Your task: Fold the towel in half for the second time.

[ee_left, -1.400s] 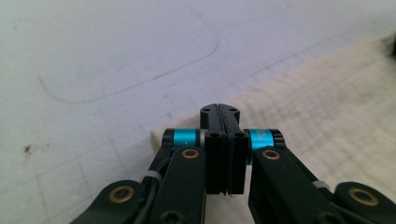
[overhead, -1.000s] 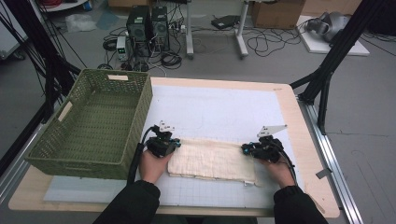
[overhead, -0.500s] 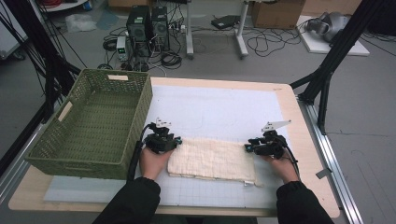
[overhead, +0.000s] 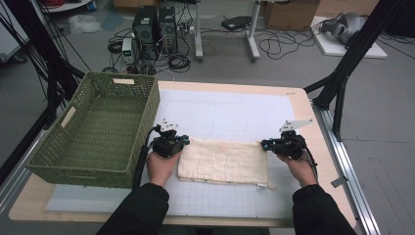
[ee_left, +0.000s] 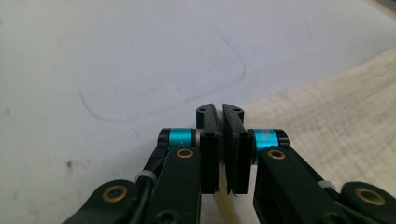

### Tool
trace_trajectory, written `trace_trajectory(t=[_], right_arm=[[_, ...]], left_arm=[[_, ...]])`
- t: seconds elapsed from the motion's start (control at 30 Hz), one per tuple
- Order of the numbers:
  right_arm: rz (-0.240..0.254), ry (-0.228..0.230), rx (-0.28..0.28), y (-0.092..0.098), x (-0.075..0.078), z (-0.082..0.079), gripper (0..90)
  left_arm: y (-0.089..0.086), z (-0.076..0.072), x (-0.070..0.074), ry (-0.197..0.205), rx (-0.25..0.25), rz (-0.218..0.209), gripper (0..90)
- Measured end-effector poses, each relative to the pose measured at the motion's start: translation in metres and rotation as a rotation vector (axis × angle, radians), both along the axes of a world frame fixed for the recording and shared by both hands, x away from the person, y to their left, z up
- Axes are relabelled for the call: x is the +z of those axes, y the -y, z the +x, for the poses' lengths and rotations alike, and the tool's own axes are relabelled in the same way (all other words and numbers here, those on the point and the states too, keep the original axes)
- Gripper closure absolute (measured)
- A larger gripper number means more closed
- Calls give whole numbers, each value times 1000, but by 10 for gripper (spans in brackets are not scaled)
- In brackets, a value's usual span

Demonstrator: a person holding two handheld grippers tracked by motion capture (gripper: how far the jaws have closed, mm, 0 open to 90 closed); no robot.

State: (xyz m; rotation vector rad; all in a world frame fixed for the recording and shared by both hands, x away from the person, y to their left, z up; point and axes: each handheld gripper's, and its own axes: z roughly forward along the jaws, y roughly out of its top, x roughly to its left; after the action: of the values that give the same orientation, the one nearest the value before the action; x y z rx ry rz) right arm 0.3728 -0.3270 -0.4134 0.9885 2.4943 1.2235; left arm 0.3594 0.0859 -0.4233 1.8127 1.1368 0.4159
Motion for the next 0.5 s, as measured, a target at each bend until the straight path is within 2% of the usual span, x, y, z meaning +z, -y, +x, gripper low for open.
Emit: trace_trajectory(t=[0.07,0.17,0.23,0.3,0.37,0.43,0.5], right_arm=[[30,9,-7,3,3,0,835],[50,0,-1,5,-1,-5,835],[56,-2,9,6,-5,-10,835],[81,1,17,8,-7,-16,835],[95,8,31,11,-7,-26,835],[112,13,41,12,-7,-34,835],[108,17,55,12,-6,-42,835]], left_arm=[[0,0,3,21,-1,12,853],[0,-5,1,22,-20,37,853],[-2,-11,-2,22,-29,32,853],[-3,-17,-3,31,-50,48,852],[-4,-25,-3,54,-61,40,851],[-5,-32,-3,57,-71,42,851],[-5,-39,-3,73,-86,66,849]])
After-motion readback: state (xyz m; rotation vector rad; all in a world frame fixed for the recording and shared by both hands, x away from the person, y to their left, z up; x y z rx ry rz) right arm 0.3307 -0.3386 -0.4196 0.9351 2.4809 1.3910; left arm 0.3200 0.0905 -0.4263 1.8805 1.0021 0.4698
